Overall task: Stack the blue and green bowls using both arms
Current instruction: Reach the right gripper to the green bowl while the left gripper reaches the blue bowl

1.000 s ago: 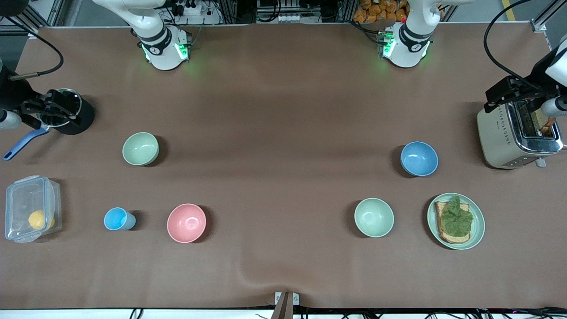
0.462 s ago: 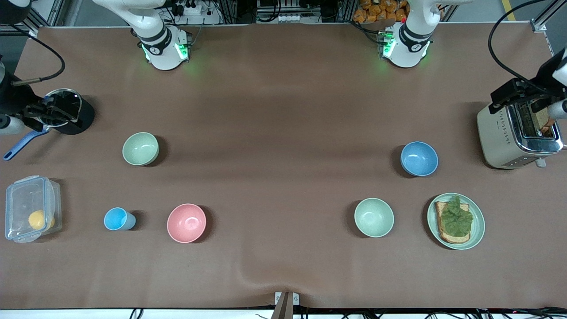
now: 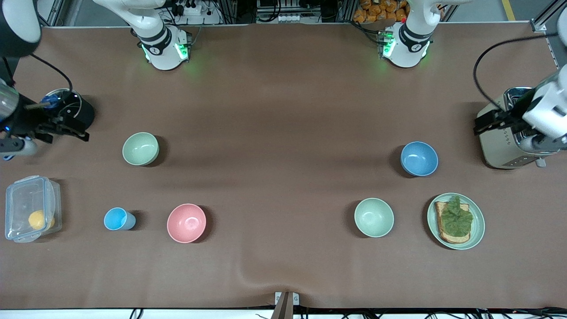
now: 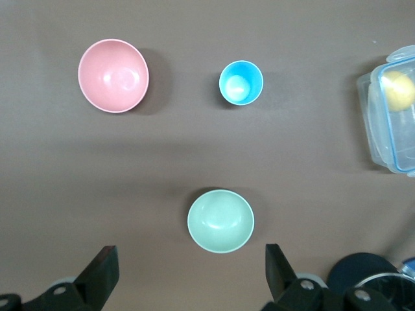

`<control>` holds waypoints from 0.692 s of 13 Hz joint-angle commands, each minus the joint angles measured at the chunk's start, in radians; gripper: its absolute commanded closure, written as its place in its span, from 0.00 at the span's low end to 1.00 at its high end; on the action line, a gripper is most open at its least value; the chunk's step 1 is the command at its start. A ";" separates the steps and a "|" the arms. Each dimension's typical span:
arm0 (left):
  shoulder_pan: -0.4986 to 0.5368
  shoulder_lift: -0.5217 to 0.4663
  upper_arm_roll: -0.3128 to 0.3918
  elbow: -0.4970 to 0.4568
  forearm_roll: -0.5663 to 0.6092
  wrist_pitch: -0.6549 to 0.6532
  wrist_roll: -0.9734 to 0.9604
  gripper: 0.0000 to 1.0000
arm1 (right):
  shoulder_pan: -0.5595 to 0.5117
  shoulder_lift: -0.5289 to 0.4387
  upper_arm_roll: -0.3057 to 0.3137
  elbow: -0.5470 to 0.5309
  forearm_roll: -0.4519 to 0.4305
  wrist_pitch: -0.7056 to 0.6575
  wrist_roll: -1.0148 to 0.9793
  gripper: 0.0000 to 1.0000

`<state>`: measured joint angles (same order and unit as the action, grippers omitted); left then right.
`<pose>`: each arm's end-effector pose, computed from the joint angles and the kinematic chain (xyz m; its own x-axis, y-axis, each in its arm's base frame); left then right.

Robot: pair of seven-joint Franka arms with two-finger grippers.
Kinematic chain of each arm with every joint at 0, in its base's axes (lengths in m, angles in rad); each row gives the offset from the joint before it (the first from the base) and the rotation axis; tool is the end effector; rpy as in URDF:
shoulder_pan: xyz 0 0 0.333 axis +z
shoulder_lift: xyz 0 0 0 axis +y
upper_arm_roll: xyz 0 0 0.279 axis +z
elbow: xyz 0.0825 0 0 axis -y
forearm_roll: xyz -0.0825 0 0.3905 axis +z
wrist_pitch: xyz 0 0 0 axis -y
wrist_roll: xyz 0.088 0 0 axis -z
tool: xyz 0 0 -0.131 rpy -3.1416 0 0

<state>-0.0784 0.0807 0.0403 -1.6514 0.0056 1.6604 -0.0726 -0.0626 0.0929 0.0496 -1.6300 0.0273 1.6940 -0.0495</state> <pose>0.5814 -0.0220 0.4862 0.9969 0.0342 -0.0708 0.0333 -0.9993 -0.0139 0.5907 -0.0053 0.4922 0.9991 0.0330 -0.0272 0.0321 -0.9989 -0.0330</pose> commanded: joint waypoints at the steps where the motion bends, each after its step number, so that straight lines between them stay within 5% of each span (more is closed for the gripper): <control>1: 0.006 -0.022 -0.005 -0.152 -0.019 0.137 0.022 0.00 | 0.001 0.001 0.007 -0.077 -0.006 0.071 0.014 0.00; 3: 0.008 -0.003 -0.004 -0.244 -0.018 0.243 0.022 0.00 | -0.005 0.004 0.006 -0.138 -0.009 0.094 0.004 0.00; 9: 0.005 0.169 -0.004 -0.254 -0.006 0.340 0.010 0.00 | -0.029 0.002 0.004 -0.341 -0.032 0.278 -0.001 0.00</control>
<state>-0.0777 0.2045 0.0402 -1.9123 0.0056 1.9660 -0.0726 -0.0670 0.1169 0.0478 -1.9037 0.0175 1.9223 -0.0497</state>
